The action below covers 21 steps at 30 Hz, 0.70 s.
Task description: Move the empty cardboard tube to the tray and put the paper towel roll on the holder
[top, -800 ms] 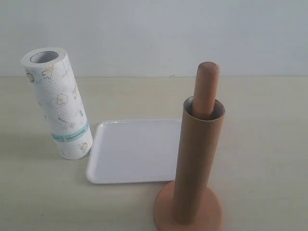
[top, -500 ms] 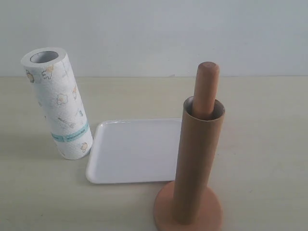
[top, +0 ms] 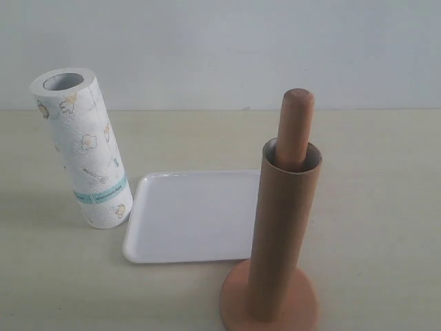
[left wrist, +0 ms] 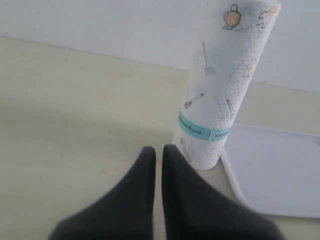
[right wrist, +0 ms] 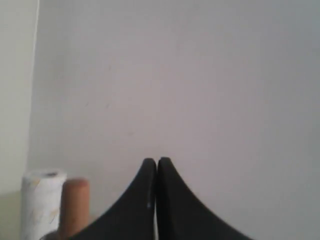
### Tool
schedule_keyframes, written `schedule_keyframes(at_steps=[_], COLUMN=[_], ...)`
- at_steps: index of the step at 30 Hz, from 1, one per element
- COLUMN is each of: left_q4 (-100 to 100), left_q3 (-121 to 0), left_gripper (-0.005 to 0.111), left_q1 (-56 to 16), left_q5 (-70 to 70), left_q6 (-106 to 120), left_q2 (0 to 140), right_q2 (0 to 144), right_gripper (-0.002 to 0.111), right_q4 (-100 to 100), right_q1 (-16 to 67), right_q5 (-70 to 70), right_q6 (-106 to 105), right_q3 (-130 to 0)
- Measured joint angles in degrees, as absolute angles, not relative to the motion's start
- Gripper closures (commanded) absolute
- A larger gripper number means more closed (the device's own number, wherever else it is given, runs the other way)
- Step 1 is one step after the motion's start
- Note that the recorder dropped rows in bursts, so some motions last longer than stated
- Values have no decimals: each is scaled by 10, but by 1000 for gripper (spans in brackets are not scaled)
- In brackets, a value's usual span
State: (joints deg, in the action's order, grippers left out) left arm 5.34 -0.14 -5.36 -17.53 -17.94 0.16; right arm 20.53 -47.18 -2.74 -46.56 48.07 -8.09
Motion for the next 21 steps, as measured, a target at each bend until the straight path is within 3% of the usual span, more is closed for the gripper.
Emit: schedule_keyframes(at_steps=[9, 21], left_q4=[53, 53], left_q3=[-1, -1], left_gripper=[103, 103], left_q1=[-54, -54], left_q5=[-175, -175], left_q6=[-179, -179], left_q2=[2, 2], right_q2=[438, 579], right_gripper=[108, 106], right_q4=[-794, -805], right_q1=[-27, -27], right_q5=[-589, -650], right_q6=[689, 650], right_q3=[-81, -78])
